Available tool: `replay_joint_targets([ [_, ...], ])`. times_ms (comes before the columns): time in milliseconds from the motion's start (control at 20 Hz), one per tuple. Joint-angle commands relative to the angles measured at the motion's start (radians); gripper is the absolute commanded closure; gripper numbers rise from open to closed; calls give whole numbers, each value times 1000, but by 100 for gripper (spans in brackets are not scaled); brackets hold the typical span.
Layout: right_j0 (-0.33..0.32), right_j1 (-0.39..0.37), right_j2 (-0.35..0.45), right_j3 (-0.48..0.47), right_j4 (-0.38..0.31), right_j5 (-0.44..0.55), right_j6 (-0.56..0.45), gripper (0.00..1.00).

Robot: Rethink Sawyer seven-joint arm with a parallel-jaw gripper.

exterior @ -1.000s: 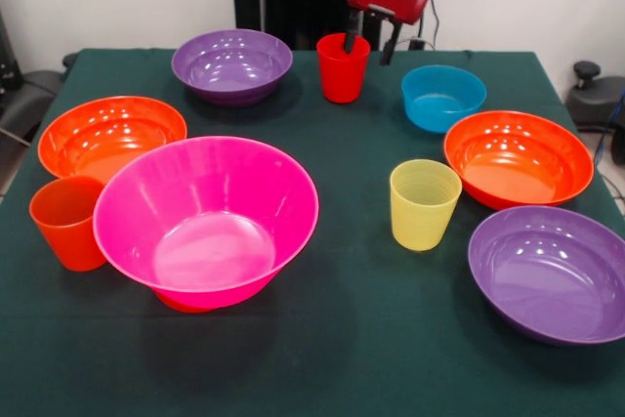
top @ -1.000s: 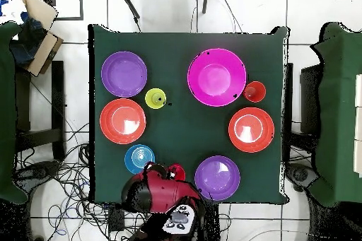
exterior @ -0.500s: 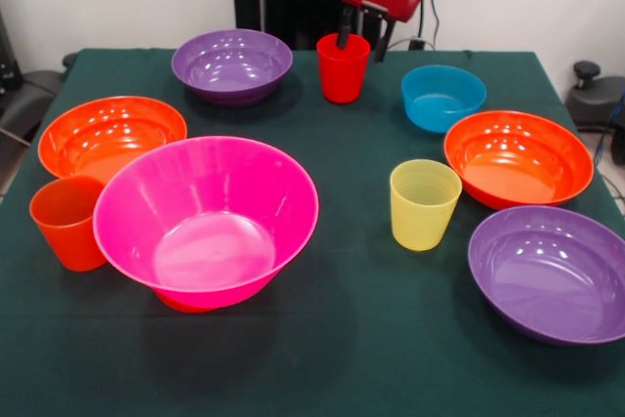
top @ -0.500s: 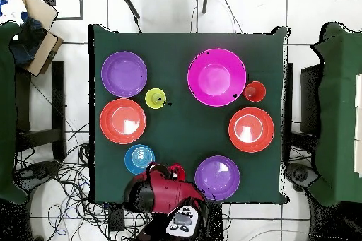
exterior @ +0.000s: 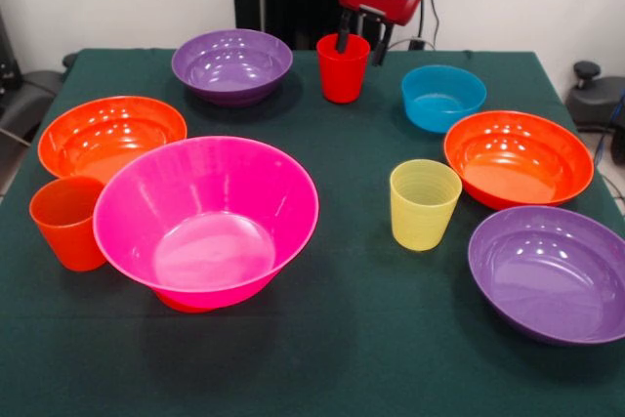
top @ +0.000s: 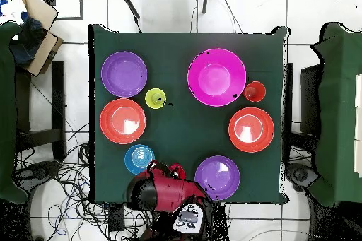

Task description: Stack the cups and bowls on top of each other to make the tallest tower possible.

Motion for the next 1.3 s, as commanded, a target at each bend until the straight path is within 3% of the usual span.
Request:
replay_joint_targets([
  [50,-13,49,135,37,27,-8,174,0],
  [450,-19,48,153,39,36,18,173,0],
  [850,-46,98,178,35,20,-51,180,0],
  [1300,-7,121,133,20,35,-63,192,0],
])
